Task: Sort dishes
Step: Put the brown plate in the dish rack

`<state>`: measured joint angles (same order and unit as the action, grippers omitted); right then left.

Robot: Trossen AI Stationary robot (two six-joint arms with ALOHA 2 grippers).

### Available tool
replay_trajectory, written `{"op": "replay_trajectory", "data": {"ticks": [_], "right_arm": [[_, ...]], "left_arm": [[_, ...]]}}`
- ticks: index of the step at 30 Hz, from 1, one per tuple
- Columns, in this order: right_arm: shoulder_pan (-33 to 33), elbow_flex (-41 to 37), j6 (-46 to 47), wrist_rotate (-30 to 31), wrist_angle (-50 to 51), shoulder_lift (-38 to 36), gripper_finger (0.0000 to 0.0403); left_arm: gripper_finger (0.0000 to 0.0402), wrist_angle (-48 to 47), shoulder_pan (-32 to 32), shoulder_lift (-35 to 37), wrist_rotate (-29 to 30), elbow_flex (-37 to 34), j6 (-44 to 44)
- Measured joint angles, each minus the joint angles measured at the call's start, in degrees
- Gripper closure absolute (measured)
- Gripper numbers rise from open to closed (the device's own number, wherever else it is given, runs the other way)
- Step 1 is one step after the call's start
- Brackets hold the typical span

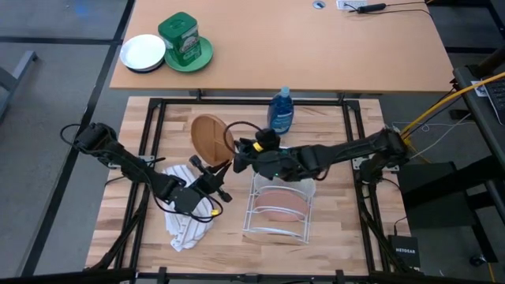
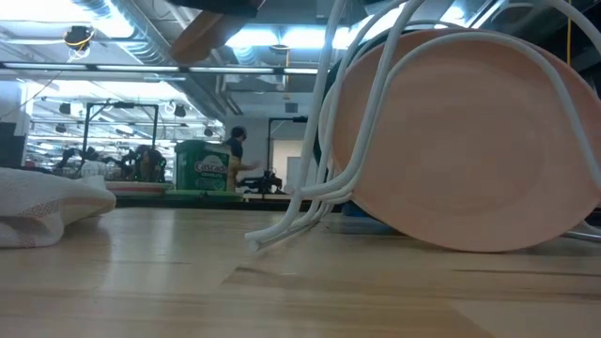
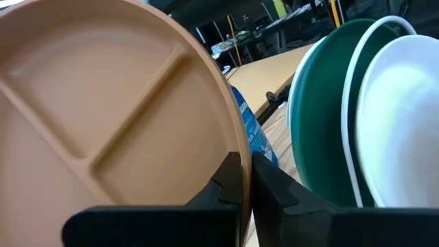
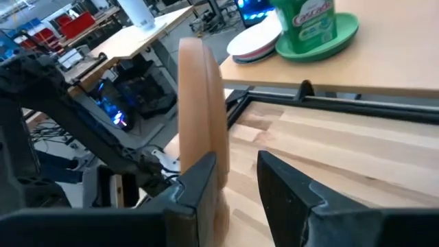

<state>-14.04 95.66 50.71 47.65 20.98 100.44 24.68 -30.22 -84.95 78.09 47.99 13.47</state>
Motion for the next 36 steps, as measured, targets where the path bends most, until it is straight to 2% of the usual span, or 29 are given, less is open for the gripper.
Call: {"op": "replay_trajectory", "data": {"ticks": [3,11,16,28,36], "right_arm": [[-0.07,0.00,-0.10,0.16,-1.80,1.36,0.0292],[-2.67,0.02,-3.47,8.39,-1.84,3.02,0.0292],[-5.13,0.00,-3.52,11.42,-1.95,3.02,0.0292],[-5.71,0.00,-3.49,11.84,-2.36,3.02,0.0292],[-5.75,0.00,-4.29,12.00,-7.34,5.30,0.0292]], "left_arm": [[0.0401,-0.25,0.00,0.00,0.20,-0.07,-0.27],[0.0401,-3.10,0.28,0.02,-0.29,-0.04,-1.09],[0.0401,-6.06,0.70,0.02,-0.38,-0.02,-3.90],[0.0401,-6.14,0.76,0.02,-0.32,-0.02,-4.74],[0.0401,-6.07,1.59,0.02,-1.94,-0.02,-5.56]]}}
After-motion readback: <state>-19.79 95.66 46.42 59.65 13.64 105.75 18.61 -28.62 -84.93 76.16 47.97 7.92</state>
